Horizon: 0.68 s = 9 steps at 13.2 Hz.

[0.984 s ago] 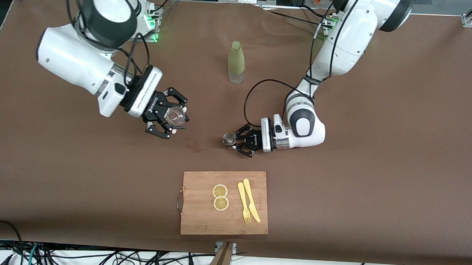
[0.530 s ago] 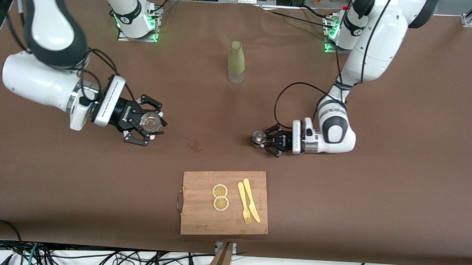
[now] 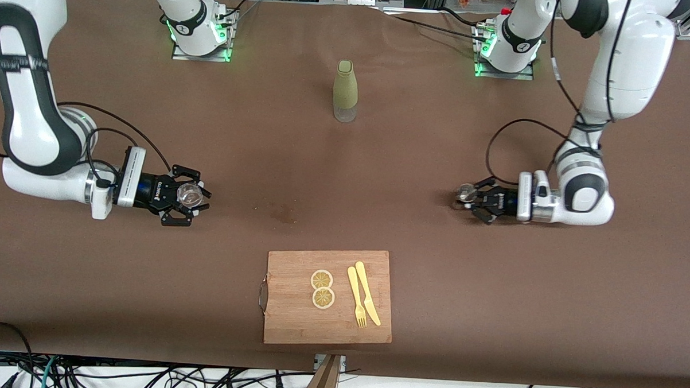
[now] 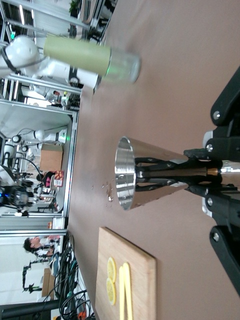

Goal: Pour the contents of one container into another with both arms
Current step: 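Move the glass cup back down while the left gripper carries the jigger back, then set down the glass cup and jigger, then open both grippers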

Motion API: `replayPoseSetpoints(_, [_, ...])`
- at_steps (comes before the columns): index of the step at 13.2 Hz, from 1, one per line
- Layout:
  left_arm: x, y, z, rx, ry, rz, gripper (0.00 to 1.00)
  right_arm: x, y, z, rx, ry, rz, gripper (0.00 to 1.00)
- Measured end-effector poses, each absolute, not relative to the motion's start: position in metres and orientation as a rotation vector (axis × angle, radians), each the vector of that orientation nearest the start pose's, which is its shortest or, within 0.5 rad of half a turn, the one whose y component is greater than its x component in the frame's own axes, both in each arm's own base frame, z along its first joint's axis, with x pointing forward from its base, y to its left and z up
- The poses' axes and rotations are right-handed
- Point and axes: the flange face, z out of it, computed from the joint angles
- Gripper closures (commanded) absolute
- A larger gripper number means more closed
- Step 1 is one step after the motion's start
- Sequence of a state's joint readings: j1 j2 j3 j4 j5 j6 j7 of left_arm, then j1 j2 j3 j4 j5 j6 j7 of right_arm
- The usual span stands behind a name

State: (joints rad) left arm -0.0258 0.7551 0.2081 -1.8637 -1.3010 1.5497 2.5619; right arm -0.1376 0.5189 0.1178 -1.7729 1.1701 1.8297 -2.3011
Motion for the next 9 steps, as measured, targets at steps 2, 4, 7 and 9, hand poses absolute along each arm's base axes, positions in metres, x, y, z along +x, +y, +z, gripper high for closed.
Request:
replayPoseSetpoints(2, [0.553, 0.037, 0.122, 1.322, -1.408, 0.927, 1.00, 0.628, 0.027, 0.234, -1.401, -1.565, -1.012, 0.71])
replayPoseSetpoints(4, [0.541, 0.071, 0.123, 1.294, -1.417, 0.922, 1.00, 0.618, 0.003, 0.187, -1.389, -1.560, -1.016, 0.71])
replayPoseSetpoints(7, [0.531, 0.111, 0.131, 1.241, -1.457, 0.953, 1.00, 0.600, -0.017, 0.130, -1.406, -1.537, -0.990, 0.71])
replayPoseSetpoints(9, [0.528, 0.130, 0.134, 1.232, -1.474, 0.979, 1.00, 0.588, -0.027, 0.097, -1.421, -1.513, -0.967, 0.70])
